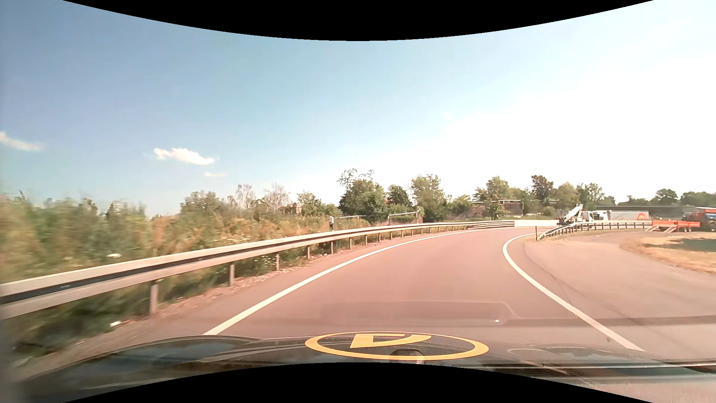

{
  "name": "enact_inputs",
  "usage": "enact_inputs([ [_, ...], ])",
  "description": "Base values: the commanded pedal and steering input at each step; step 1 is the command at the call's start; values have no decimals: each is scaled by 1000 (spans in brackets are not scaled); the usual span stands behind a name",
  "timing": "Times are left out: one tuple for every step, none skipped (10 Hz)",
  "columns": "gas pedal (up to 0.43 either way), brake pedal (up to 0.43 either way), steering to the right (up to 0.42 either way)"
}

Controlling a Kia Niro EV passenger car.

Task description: Follow the waypoints while adhering to traffic rules and regulations

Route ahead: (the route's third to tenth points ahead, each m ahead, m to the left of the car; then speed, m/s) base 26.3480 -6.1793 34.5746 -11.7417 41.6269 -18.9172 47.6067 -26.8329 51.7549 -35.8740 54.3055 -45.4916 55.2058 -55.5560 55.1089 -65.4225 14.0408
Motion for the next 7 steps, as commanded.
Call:
enact_inputs([
  [260,0,101],
  [260,0,101],
  [260,0,101],
  [260,0,101],
  [260,0,101],
  [260,0,101],
  [260,0,101],
])
